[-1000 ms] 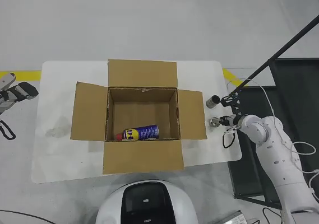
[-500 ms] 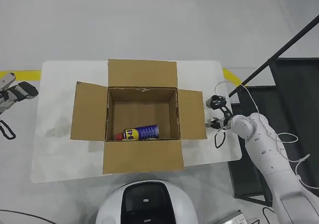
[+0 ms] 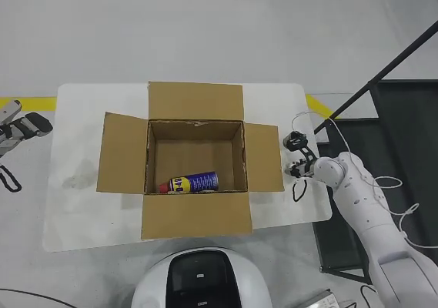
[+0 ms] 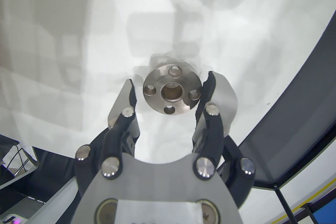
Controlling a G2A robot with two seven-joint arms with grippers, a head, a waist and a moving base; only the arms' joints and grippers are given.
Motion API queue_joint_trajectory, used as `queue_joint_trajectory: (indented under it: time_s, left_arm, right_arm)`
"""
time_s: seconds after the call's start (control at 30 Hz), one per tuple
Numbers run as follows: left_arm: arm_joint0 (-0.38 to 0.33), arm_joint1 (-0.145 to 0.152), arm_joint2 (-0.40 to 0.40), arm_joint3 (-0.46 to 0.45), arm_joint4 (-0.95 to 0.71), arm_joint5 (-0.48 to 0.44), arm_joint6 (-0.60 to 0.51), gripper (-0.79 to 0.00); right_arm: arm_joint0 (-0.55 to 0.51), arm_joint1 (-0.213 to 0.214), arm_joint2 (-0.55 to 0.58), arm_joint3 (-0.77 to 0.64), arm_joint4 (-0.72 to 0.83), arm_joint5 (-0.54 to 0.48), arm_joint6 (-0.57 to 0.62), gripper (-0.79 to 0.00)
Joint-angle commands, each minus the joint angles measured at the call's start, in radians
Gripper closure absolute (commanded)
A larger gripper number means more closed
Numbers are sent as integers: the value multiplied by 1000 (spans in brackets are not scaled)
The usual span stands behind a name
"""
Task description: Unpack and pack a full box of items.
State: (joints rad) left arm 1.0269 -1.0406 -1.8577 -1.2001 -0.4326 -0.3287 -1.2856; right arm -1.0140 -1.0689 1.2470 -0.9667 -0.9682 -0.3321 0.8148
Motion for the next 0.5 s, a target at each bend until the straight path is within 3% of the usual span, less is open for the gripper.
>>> queue_joint_trajectory:
  time_s: [0.0,0.03,0.07,0.27,0.47]
  left_arm:
    - [0,0,0,0,0,0,0,-785]
    - [0,0,0,0,0,0,0,-785]
    - [0,0,0,0,0,0,0,-785]
    - [0,0,0,0,0,0,0,-785]
    - [0,0,0,0,0,0,0,-785]
  right_arm:
    - [3,0,0,7,-2,6,-3,-86]
    - [4,1,2,6,-6,10,-7,-12]
    - [3,3,7,-2,-8,13,-16,0]
    - [-54,27,79,-124,-20,15,-24,0]
    - [-204,67,236,-419,4,-16,50,0]
